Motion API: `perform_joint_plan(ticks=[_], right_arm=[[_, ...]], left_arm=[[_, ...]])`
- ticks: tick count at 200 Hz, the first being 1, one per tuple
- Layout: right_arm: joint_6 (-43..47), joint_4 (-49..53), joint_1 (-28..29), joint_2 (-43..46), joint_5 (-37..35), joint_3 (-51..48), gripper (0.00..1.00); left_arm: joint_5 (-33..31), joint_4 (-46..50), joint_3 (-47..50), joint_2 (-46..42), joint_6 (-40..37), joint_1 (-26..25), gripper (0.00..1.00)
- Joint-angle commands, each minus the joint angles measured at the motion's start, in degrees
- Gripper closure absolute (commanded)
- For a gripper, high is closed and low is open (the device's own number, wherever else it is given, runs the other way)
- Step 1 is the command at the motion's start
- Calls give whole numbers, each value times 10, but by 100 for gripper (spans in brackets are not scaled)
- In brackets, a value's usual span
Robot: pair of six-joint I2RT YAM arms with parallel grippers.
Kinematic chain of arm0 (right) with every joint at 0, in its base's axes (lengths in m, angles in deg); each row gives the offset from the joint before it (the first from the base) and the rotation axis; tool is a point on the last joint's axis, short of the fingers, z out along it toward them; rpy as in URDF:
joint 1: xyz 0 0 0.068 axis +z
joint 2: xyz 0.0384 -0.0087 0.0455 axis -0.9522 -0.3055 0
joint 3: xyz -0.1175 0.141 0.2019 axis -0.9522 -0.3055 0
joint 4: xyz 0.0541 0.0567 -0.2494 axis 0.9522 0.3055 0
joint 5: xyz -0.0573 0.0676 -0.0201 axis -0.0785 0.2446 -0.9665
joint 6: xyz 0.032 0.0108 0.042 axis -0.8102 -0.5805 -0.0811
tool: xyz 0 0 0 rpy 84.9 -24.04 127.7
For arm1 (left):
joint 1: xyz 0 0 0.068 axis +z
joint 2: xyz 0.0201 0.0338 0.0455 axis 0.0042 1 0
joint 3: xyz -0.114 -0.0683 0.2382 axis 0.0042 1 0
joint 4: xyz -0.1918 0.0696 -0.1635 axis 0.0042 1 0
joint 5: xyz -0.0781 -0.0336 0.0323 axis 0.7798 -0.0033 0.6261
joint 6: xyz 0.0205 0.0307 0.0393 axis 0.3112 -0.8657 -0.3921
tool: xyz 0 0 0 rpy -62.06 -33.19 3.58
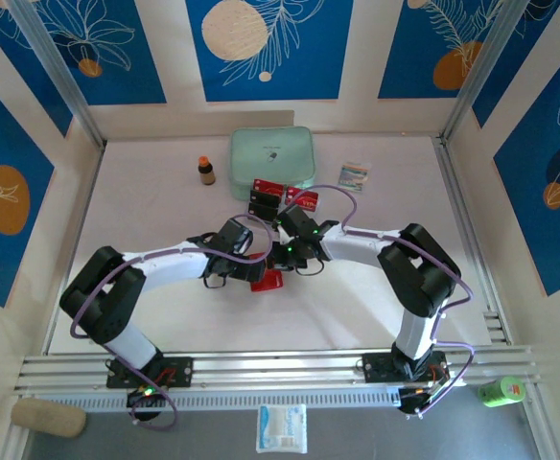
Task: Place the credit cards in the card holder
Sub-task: Close the button on the card holder.
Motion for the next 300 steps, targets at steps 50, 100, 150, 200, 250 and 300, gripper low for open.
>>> perform_joint_plan(ticks=[50, 100, 150, 200, 250, 300], right_arm=[[-6, 6, 10, -25, 17, 1, 100], [-9, 17, 15, -34, 14, -22, 100], [-8, 35, 19, -37, 2, -37, 100], [-13, 69, 34, -59, -17, -36, 100], [-23, 92, 38, -100, -12, -29, 100], [-43, 105, 41, -121, -15, -36, 100]], left_arm=[[-17, 32, 21, 17, -7, -6, 0], [-16, 32, 20, 16, -6, -6, 0], [-15, 32, 19, 15, -6, -6, 0], [-13, 30, 20, 13, -4, -6, 0], [-11, 28, 24, 8, -2, -5, 0], [-4, 28, 24, -12, 10, -5, 0]])
